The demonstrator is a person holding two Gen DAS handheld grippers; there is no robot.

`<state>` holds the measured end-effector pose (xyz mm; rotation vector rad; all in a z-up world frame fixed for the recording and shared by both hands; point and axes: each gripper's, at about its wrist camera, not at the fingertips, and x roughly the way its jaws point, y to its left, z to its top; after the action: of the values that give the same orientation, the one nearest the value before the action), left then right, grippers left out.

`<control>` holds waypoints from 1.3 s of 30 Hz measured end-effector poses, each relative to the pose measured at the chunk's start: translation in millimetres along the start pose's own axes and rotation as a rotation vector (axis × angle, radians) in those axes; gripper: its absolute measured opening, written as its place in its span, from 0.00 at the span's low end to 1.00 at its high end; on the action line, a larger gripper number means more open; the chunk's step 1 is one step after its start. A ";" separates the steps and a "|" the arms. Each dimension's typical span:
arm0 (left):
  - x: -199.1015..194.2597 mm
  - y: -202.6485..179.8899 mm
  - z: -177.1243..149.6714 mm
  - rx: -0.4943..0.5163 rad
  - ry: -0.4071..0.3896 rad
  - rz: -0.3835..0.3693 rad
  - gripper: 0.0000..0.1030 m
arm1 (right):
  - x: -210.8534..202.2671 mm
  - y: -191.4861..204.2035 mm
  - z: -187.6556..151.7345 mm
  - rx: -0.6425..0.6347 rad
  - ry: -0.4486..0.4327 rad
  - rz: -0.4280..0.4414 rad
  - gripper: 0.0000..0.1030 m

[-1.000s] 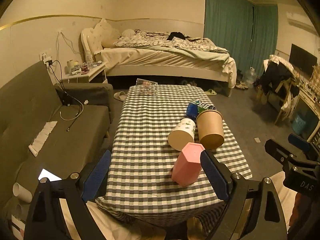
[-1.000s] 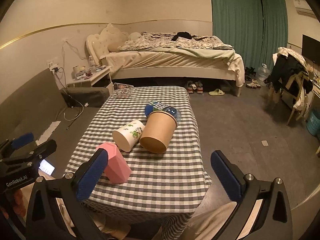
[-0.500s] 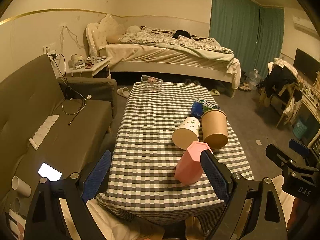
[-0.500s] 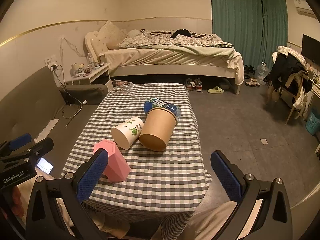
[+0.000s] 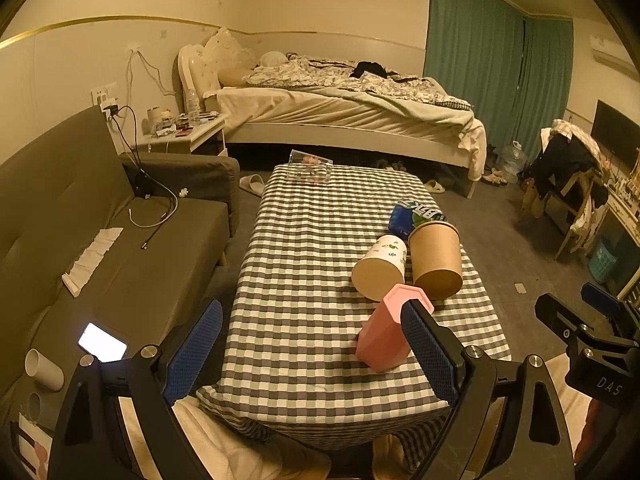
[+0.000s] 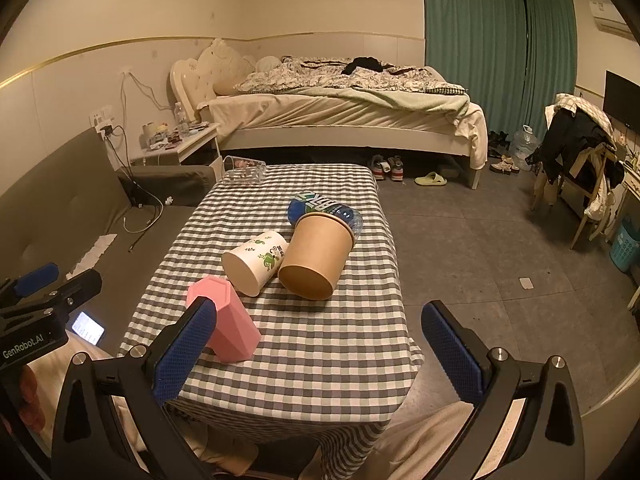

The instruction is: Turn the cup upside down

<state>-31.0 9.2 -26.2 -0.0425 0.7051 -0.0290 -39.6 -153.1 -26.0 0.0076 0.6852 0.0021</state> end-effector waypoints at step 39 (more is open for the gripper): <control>3.2 -1.7 -1.1 0.002 0.007 0.000 0.91 | 4.5 3.4 1.2 -0.013 0.016 -0.006 1.00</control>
<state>-29.3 7.3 -29.1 -0.0408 0.7122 -0.0296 -35.3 -149.6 -27.9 -0.0069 0.7012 0.0011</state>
